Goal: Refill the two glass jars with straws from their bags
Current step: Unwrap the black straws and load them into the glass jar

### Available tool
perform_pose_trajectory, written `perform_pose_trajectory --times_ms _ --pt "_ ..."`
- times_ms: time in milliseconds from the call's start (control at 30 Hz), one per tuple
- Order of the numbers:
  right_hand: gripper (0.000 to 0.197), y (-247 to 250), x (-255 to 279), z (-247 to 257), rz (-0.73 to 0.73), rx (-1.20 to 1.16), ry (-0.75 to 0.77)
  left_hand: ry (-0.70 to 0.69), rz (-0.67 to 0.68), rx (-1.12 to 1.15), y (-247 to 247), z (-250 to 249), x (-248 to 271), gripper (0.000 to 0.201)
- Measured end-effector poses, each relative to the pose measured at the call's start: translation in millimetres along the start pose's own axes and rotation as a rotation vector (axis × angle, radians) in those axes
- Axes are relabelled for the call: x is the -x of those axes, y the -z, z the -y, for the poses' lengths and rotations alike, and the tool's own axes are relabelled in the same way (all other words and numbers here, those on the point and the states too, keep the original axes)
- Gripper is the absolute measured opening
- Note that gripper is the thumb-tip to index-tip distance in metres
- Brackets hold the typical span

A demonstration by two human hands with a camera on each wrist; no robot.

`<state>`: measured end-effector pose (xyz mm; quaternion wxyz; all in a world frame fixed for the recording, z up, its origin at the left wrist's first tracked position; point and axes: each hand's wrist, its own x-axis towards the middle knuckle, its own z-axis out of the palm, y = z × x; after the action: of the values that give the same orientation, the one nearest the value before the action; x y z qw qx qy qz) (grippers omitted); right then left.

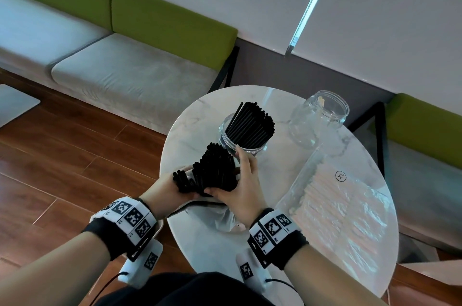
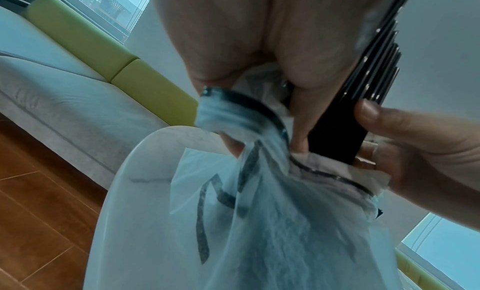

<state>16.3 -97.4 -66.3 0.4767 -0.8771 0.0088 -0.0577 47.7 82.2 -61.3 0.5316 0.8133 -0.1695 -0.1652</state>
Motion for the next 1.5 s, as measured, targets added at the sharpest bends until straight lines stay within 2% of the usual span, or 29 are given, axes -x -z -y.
perform_pose_trajectory --times_ms 67,133,200,267,333,400,467,533,633,767,833,933,1033,1100,1200,1367,1400,1467,1500 --pt "0.107 4 0 -2 0.003 0.021 -0.010 -0.007 -0.008 -0.022 1 3 0 0.042" --pt "0.109 10 0 -3 0.026 0.159 -0.037 -0.056 0.007 -0.050 0 1 1 0.047" --pt "0.102 17 0 -3 0.064 0.265 -0.078 -0.111 0.029 -0.088 -2 -7 1 0.052" --pt "0.091 22 -1 -5 0.108 0.221 -0.079 -0.162 0.065 -0.125 -6 -11 -1 0.062" --pt "0.083 26 -3 -7 0.124 0.077 -0.025 -0.140 0.068 -0.104 -9 -14 -5 0.059" --pt "0.072 29 -3 -6 0.060 -0.025 0.064 -0.092 0.072 0.004 -11 -12 -9 0.051" --pt "0.058 30 -1 -3 -0.030 -0.037 0.160 -0.044 0.096 0.124 -9 -13 -13 0.045" --pt "0.049 28 4 -4 -0.087 -0.018 0.216 -0.027 0.122 0.132 -6 -12 -16 0.049" --pt "0.058 27 6 -16 -0.097 0.112 0.155 -0.011 0.177 0.123 -4 -9 -18 0.052" --pt "0.076 36 7 -33 0.075 0.448 0.019 0.019 0.161 0.062 -6 -2 -16 0.047" --pt "0.088 40 8 -35 0.141 0.515 -0.048 0.004 0.159 0.057 -6 -3 -15 0.054" --pt "0.103 39 6 -35 0.196 0.395 -0.107 0.000 0.144 -0.049 -8 -10 -17 0.053" --pt "0.103 36 5 -33 0.217 0.196 -0.135 0.003 0.152 -0.012 -14 -13 -19 0.044" --pt "0.091 34 3 -28 0.236 0.127 -0.154 0.041 0.171 0.041 -16 -14 -19 0.042" --pt "0.059 30 -2 -26 0.213 0.027 -0.209 0.058 0.243 0.065 -15 -8 -20 0.052" --pt "0.032 27 -2 -23 0.131 -0.313 -0.236 0.072 0.195 -0.116 -13 -2 -20 0.094" --pt "0.038 27 -1 -23 0.124 -0.313 -0.243 0.064 0.171 -0.185 -12 -5 -20 0.097" --pt "0.065 27 0 -26 0.093 -0.253 -0.253 0.053 0.151 -0.273 -10 -7 -20 0.104" --pt "0.067 27 0 -27 0.074 -0.201 -0.247 0.062 0.155 -0.291 -9 -8 -19 0.110"
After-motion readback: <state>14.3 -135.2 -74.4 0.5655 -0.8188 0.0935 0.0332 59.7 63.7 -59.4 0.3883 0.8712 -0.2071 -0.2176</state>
